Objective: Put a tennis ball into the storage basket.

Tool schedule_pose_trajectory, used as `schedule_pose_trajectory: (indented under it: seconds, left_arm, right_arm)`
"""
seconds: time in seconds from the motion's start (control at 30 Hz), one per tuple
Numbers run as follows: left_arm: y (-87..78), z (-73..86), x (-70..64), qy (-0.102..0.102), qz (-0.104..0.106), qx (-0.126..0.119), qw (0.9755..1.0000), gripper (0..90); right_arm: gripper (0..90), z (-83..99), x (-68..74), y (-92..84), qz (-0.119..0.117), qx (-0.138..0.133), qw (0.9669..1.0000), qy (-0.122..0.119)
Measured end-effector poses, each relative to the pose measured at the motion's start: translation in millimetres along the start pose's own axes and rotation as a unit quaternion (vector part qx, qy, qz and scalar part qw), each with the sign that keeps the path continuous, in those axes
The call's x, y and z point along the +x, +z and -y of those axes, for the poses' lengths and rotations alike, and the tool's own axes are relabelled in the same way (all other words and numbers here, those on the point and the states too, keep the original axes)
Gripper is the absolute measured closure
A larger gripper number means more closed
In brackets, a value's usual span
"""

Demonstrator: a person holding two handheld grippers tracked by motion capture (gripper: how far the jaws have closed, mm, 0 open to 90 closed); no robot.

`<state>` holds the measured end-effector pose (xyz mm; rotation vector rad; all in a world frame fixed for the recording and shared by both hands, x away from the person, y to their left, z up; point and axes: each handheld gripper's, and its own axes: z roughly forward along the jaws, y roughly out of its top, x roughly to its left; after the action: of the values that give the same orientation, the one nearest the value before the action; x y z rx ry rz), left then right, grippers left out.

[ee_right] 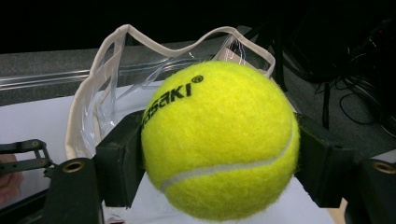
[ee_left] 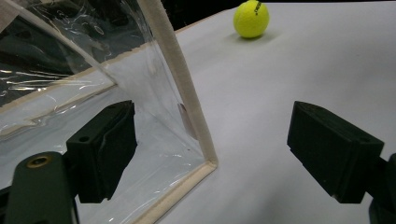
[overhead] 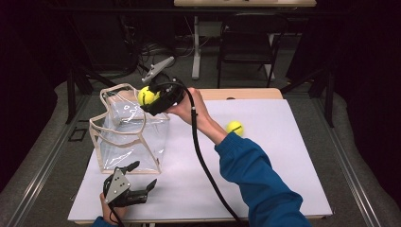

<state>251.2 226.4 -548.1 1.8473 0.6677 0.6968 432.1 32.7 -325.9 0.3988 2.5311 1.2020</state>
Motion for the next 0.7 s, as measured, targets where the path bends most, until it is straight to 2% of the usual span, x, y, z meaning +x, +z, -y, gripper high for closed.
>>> schedule_pose_trajectory:
  seconds: [0.7]
  left_arm:
    - [0.0,0.1,0.1,-0.001,-0.001,-0.001,1.0,15.8]
  right_arm:
    - [26.5,-8.9,5.2,7.8,-0.003,-0.014,0.9999,-0.002]
